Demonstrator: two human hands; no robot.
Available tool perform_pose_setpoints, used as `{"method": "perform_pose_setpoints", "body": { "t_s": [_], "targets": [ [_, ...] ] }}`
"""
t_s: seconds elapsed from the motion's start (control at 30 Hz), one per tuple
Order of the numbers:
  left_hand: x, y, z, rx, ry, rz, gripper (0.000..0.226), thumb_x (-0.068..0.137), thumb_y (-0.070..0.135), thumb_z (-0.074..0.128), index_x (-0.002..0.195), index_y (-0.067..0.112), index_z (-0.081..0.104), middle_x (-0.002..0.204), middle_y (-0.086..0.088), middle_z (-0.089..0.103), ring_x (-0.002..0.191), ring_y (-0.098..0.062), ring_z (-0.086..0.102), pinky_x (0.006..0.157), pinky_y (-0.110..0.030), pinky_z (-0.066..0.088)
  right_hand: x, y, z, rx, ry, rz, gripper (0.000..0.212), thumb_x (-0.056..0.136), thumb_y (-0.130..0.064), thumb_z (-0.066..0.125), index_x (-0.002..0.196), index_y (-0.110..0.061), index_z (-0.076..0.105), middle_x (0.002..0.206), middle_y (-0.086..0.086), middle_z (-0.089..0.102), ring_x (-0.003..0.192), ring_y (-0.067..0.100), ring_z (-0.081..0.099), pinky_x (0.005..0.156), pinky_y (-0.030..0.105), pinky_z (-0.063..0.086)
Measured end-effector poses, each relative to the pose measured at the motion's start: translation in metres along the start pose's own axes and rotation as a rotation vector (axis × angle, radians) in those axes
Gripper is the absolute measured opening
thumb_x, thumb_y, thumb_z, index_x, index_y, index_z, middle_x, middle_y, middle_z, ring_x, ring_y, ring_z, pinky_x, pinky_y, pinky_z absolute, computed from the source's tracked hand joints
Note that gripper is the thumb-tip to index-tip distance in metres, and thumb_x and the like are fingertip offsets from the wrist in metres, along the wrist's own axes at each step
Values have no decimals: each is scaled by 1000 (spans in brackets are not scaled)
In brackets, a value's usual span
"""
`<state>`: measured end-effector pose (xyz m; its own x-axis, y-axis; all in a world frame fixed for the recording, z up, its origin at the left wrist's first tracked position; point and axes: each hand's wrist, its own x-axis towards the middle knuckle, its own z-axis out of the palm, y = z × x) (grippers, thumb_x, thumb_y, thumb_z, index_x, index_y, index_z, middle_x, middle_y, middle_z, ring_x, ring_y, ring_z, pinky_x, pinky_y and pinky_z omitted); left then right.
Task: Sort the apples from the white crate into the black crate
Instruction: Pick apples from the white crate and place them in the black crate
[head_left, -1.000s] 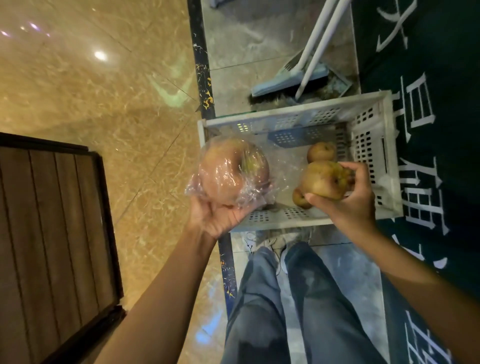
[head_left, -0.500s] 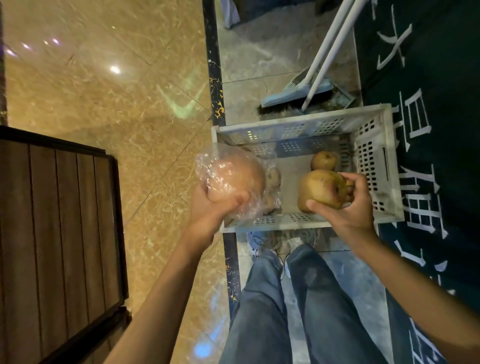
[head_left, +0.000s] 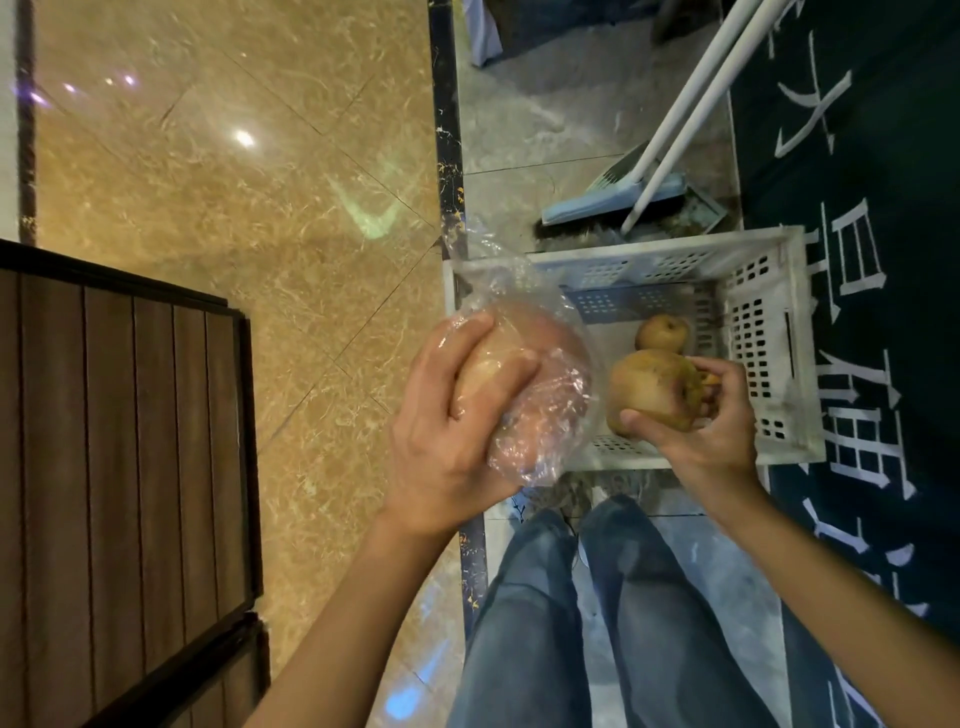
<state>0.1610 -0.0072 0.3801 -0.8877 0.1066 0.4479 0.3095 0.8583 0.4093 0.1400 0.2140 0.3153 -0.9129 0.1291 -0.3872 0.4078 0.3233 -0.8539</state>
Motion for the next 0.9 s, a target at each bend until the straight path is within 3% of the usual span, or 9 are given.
{"method": "perform_pose_setpoints", "body": {
  "t_s": [0.07, 0.17, 0.27, 0.37, 0.47, 0.57, 0.67, 0.8, 0.9],
  "targets": [
    [0, 7, 3, -195, -27, -301, 75, 59, 50, 79, 119, 19, 48, 126, -9, 49, 118, -26, 51, 100, -32, 43, 2, -2, 2, 13, 0, 5, 71, 56, -10, 88, 111, -23, 44, 100, -15, 49, 88, 4, 52, 74, 15, 44],
    [13, 29, 0, -769, 38, -1192, 78, 45, 36, 82, 114, 30, 48, 114, 5, 58, 105, -8, 61, 89, -26, 52, 6, -7, 5, 20, -8, 20, 70, 58, -10, 87, 111, -24, 43, 101, -17, 48, 89, 0, 51, 75, 16, 43],
    [20, 18, 6, -1481, 202, -1950, 72, 60, 45, 76, 121, 15, 55, 117, -12, 63, 105, -30, 64, 80, -49, 57, 9, -11, 7, 16, -8, 32, 69, 60, -8, 86, 111, -24, 43, 99, -19, 46, 87, -2, 49, 75, 16, 43],
    [21, -2, 10, -1710, 303, -2290, 76, 63, 56, 76, 123, 13, 59, 118, -19, 62, 103, -41, 62, 57, -48, 59, 13, -11, 9, 18, -6, 57, 68, 61, -7, 85, 110, -25, 42, 98, -20, 45, 86, -3, 48, 74, 16, 43],
    [15, -11, 21, -1663, 313, -2429, 79, 63, 59, 76, 120, 6, 58, 112, -25, 61, 96, -46, 62, 51, -47, 58, 14, -6, 12, 15, -6, 87, 69, 58, -14, 87, 108, -29, 42, 99, -17, 46, 87, 2, 49, 72, 19, 43],
    [16, -18, 41, -1530, 307, -2452, 75, 62, 55, 77, 117, 8, 57, 112, -24, 59, 98, -46, 61, 52, -47, 58, 19, 4, 16, 47, -9, 126, 75, 45, -39, 82, 109, -33, 43, 104, -14, 50, 92, 7, 53, 74, 24, 47],
    [12, -38, 86, -1245, 153, -2230, 59, 71, 44, 74, 119, 16, 56, 115, -17, 61, 93, -34, 65, 56, -43, 59, 33, 30, 19, 27, -5, 161, 79, 42, -40, 81, 111, -32, 43, 108, -9, 52, 95, 11, 55, 80, 33, 49],
    [10, -68, 167, -846, -6, -1849, 77, 70, 30, 78, 134, 18, 36, 123, -13, 57, 91, -27, 66, 70, -41, 58, 65, 85, 23, -32, -31, 176, 75, 53, -19, 88, 112, -31, 43, 106, -14, 51, 98, 13, 53, 90, 43, 48],
    [9, -95, 232, -784, -59, -1687, 71, 70, 30, 80, 127, 19, 39, 110, -3, 60, 100, -23, 62, 89, -44, 53, 94, 129, 27, -57, -16, 216, 78, 45, -41, 82, 112, -31, 44, 113, -4, 53, 104, 19, 53, 91, 44, 48]
  ]
}}
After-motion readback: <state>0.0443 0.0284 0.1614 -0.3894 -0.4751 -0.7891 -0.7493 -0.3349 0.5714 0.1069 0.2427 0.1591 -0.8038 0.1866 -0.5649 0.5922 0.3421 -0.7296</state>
